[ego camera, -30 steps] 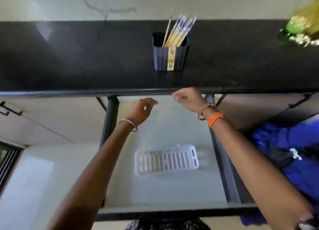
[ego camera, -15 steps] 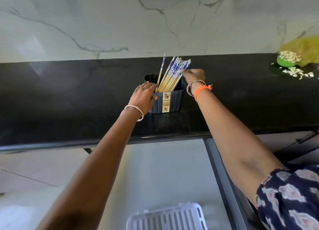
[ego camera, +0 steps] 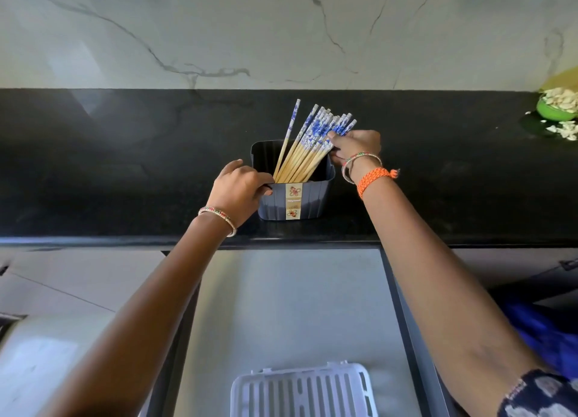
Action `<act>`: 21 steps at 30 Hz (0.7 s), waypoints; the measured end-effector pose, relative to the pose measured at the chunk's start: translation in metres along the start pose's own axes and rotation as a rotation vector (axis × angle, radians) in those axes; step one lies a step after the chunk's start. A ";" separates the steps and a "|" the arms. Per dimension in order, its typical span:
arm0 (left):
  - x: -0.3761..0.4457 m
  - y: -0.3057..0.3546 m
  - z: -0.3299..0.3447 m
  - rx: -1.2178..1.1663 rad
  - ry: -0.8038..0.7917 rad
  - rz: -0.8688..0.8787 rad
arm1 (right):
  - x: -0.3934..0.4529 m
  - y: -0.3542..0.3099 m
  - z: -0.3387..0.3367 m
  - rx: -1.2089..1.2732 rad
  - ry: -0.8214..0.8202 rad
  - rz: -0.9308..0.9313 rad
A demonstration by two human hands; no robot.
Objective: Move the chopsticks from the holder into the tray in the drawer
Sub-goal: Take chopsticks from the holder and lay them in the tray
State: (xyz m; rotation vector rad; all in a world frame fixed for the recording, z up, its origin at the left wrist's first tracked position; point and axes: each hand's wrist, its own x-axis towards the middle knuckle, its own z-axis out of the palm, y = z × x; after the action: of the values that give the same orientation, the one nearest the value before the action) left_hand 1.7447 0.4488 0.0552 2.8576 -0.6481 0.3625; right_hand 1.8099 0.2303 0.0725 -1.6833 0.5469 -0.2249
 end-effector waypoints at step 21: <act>-0.123 0.060 0.010 -0.776 0.072 -0.452 | -0.148 0.010 -0.128 1.005 0.471 -0.047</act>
State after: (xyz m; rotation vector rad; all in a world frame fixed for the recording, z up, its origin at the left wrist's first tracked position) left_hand 1.6125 0.4417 0.0191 2.1358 -0.0705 0.1001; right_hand 1.6231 0.1874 0.1107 -0.6538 0.5947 -0.7970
